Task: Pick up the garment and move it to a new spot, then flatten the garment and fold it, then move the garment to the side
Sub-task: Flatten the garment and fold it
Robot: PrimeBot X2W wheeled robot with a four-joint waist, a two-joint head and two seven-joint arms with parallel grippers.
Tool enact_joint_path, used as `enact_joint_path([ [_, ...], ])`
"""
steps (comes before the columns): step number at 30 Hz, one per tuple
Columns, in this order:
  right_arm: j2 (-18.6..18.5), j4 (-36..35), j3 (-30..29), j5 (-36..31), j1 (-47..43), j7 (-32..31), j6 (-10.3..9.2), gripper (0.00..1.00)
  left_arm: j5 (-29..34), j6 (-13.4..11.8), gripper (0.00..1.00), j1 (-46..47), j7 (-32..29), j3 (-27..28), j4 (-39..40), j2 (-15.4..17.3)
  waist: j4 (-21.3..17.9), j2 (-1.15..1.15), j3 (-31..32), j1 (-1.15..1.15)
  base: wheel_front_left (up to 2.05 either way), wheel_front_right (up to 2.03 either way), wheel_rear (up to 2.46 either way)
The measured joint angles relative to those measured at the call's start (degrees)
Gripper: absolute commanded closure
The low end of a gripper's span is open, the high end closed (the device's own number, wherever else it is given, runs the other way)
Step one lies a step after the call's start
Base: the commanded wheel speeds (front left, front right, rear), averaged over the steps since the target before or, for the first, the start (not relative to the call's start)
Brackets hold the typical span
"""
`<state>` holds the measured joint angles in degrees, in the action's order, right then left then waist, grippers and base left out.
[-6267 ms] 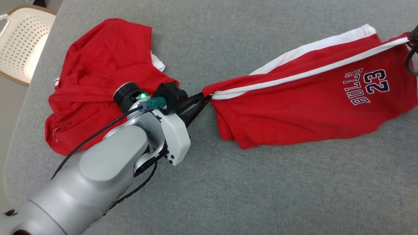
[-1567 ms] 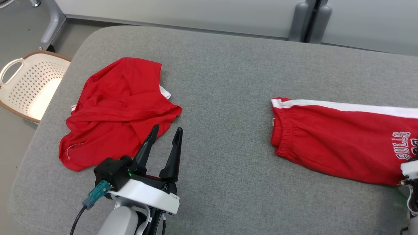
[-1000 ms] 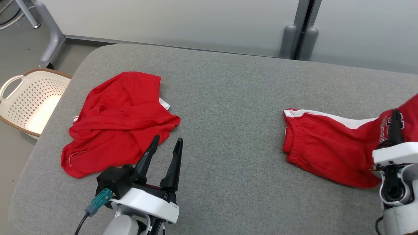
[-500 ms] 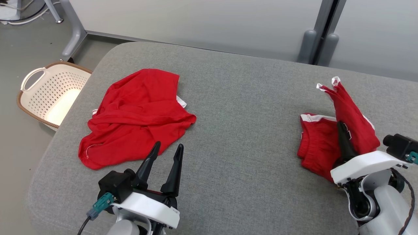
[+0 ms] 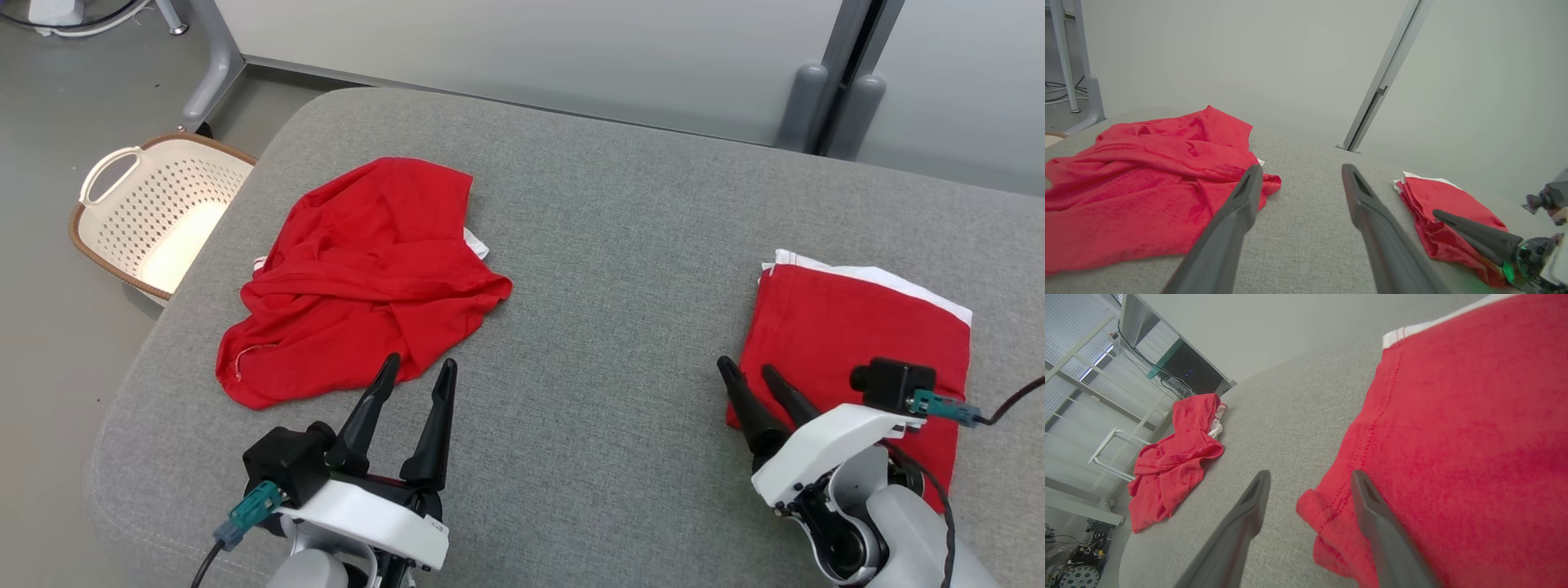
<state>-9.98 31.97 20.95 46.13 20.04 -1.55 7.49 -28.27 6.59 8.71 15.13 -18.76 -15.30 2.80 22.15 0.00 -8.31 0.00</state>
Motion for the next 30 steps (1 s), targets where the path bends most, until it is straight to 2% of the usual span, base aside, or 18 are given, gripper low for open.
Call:
enact_joint_path([
  [7, -0.7, 0.5, 1.9, 1.7, 0.9, 1.4, 0.00, 0.00, -0.1, -0.1, 0.00, 0.0, 0.0, 0.4, 0.2, 0.0, -1.0, 0.00, 0.3, 0.00, 0.00, 0.00, 0.00],
  [13, -3.3, -1.0, 1.9, -1.3, 2.9, 8.3, 0.00, 0.00, 0.5, -0.2, 0.00, 0.1, 0.0, 1.3, 1.5, 0.0, -3.8, 0.00, 0.8, 0.00, 0.00, 0.00, 0.00],
  [18, -6.2, -1.4, 0.7, -10.1, 3.5, 14.3, 0.00, 0.00, 0.8, -0.2, 0.00, 0.6, 0.0, 2.3, 2.9, 0.0, -6.8, 0.00, 1.2, 0.00, 0.00, 0.00, 0.00],
  [23, -7.2, -4.0, -3.7, -20.3, 2.4, 16.2, 0.00, 0.00, 1.2, -0.2, 0.00, 1.1, 0.0, 3.6, 3.7, 0.0, -9.6, 0.00, 1.4, 0.00, 0.00, 0.00, 0.00],
  [30, -3.9, -11.0, -12.0, -28.8, -3.9, 16.5, 0.00, 0.00, 2.3, -0.1, 0.00, 1.1, 0.0, 5.1, 4.1, 0.0, -12.5, 0.00, 1.5, 0.00, 0.00, 0.00, 0.00],
])
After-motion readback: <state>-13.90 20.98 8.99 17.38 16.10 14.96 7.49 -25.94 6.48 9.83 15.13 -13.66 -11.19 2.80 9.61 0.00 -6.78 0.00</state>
